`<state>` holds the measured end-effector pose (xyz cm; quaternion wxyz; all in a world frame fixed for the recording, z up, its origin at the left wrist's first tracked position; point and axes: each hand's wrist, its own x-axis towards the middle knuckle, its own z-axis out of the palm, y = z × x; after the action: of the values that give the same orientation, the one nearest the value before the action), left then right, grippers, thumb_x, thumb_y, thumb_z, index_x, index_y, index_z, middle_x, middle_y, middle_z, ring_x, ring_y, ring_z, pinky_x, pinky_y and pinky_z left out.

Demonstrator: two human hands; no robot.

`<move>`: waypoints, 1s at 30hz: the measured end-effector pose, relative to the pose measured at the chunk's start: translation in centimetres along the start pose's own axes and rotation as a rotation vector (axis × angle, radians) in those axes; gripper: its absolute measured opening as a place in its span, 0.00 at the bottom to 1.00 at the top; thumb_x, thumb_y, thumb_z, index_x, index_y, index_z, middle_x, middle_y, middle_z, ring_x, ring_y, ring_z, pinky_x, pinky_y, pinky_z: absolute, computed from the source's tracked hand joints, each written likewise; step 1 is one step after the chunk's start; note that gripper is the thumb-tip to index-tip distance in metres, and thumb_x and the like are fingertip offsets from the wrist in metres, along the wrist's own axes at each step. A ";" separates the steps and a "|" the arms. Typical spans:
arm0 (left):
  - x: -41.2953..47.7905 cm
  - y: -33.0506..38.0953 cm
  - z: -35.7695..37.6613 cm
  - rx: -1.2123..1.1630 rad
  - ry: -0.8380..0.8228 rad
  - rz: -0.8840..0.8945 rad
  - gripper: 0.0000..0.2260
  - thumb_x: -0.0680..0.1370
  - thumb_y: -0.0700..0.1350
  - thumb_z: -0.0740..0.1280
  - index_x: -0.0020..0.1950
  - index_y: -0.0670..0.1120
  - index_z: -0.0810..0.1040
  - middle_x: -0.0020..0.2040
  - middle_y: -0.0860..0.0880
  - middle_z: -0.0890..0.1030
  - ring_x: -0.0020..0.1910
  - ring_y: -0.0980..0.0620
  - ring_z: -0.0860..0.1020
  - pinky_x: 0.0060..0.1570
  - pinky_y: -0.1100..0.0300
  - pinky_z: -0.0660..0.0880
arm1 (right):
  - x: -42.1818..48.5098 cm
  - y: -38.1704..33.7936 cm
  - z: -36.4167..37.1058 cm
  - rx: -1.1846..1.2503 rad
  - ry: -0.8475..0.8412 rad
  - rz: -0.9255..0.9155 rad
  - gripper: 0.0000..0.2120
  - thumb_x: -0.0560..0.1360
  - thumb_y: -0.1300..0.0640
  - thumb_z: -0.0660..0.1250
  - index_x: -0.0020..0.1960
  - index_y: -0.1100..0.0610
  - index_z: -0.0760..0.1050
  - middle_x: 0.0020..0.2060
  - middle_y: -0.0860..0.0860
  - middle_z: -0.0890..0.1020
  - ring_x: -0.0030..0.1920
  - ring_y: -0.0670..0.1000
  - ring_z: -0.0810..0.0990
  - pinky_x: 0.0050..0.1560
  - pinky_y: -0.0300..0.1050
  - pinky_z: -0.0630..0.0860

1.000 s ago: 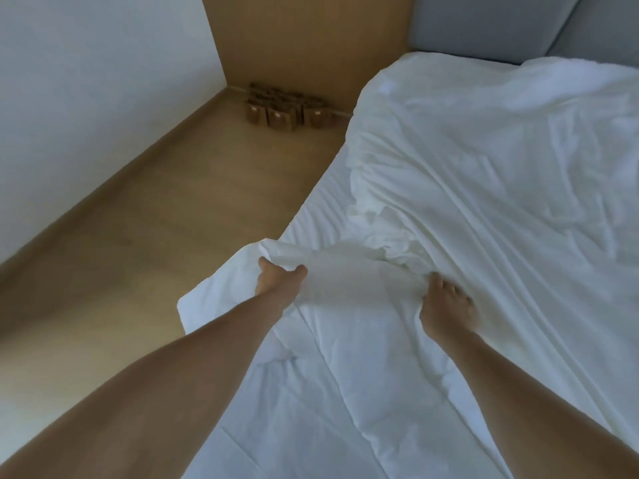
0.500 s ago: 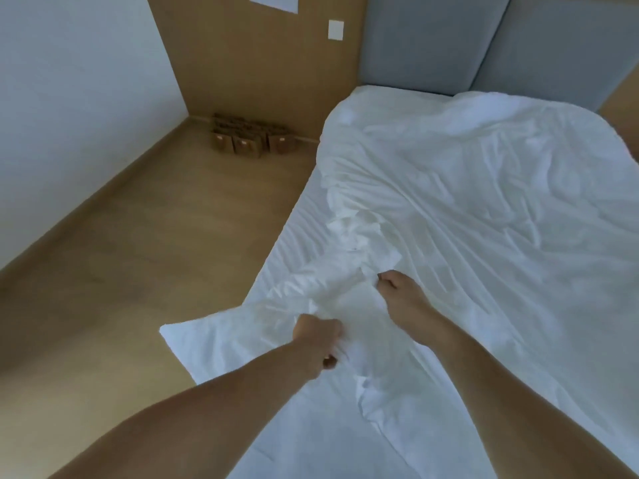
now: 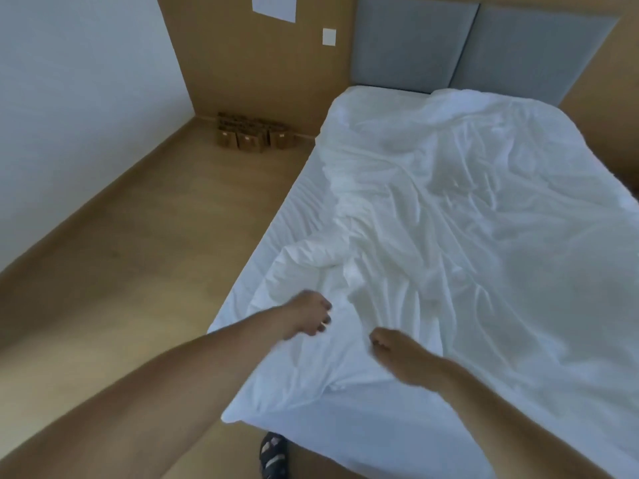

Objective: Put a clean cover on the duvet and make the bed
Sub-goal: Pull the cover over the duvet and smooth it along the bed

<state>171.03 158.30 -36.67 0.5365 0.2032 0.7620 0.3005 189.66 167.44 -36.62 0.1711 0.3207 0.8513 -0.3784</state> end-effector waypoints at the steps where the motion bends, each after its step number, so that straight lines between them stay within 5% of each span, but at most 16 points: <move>1: -0.3 0.1 -1.6 0.039 0.094 0.028 0.12 0.82 0.35 0.58 0.64 0.43 0.73 0.48 0.44 0.78 0.38 0.51 0.76 0.34 0.64 0.72 | -0.2 0.4 1.7 0.008 -0.040 0.026 0.13 0.82 0.58 0.55 0.39 0.53 0.61 0.35 0.47 0.67 0.34 0.46 0.64 0.32 0.38 0.61; 4: -0.6 -0.6 -6.0 0.165 0.169 0.025 0.15 0.79 0.38 0.62 0.67 0.44 0.72 0.56 0.44 0.77 0.46 0.49 0.77 0.39 0.62 0.73 | 0.0 1.8 4.8 -0.093 -0.103 0.146 0.10 0.80 0.58 0.52 0.40 0.53 0.59 0.36 0.48 0.65 0.34 0.48 0.61 0.37 0.43 0.61; 7: 0.2 -1.8 -9.4 0.194 0.116 -0.010 0.18 0.78 0.40 0.64 0.69 0.45 0.71 0.59 0.44 0.76 0.48 0.49 0.77 0.41 0.59 0.73 | 2.3 1.2 4.5 -0.221 -0.123 0.287 0.06 0.79 0.57 0.56 0.48 0.55 0.71 0.48 0.53 0.78 0.39 0.49 0.71 0.42 0.44 0.70; 11: 3.1 -3.5 -14.0 0.246 0.043 -0.021 0.21 0.78 0.41 0.64 0.71 0.46 0.69 0.49 0.48 0.75 0.44 0.50 0.74 0.39 0.60 0.71 | 7.8 -3.0 2.8 -0.291 0.121 0.283 0.22 0.80 0.49 0.60 0.72 0.55 0.67 0.67 0.51 0.72 0.65 0.53 0.74 0.61 0.46 0.72; 16: 8.5 -2.9 -21.4 0.385 -0.011 -0.005 0.23 0.77 0.45 0.66 0.73 0.47 0.68 0.55 0.48 0.75 0.49 0.47 0.76 0.47 0.57 0.73 | 16.0 -7.8 2.8 -0.304 0.317 0.352 0.29 0.79 0.44 0.62 0.76 0.54 0.61 0.71 0.50 0.69 0.71 0.53 0.68 0.65 0.46 0.69; 19: 11.7 -1.2 -24.6 0.485 -0.016 0.030 0.07 0.78 0.44 0.66 0.54 0.51 0.71 0.50 0.48 0.72 0.46 0.46 0.72 0.46 0.57 0.69 | 18.8 -8.8 3.1 -0.315 0.410 0.454 0.33 0.78 0.44 0.63 0.77 0.55 0.58 0.74 0.52 0.65 0.74 0.54 0.63 0.69 0.46 0.66; 21: 13.7 0.4 -25.1 0.516 -0.029 0.015 0.07 0.77 0.43 0.66 0.47 0.52 0.68 0.44 0.50 0.69 0.44 0.47 0.68 0.44 0.56 0.66 | 19.4 -8.5 3.0 -0.340 0.461 0.514 0.35 0.77 0.43 0.63 0.78 0.56 0.54 0.76 0.54 0.61 0.77 0.55 0.58 0.72 0.48 0.63; 25: 16.8 4.0 -23.4 0.561 -0.130 0.039 0.20 0.76 0.45 0.67 0.68 0.48 0.70 0.56 0.47 0.76 0.50 0.48 0.77 0.46 0.59 0.72 | 20.8 -7.2 1.3 -0.338 0.470 0.596 0.41 0.79 0.41 0.62 0.80 0.57 0.44 0.80 0.57 0.49 0.80 0.58 0.48 0.76 0.53 0.56; 30: 19.5 7.3 -21.7 0.672 -0.211 0.102 0.24 0.78 0.47 0.67 0.74 0.49 0.67 0.65 0.50 0.74 0.62 0.51 0.74 0.60 0.60 0.72 | 25.2 -6.8 -1.8 -0.168 0.421 0.633 0.47 0.77 0.43 0.65 0.80 0.56 0.38 0.80 0.58 0.43 0.79 0.61 0.47 0.74 0.56 0.59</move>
<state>143.91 170.78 -40.05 0.4996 0.4360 0.7476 0.0370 166.48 175.83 -45.24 0.1265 0.6231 0.7548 -0.1614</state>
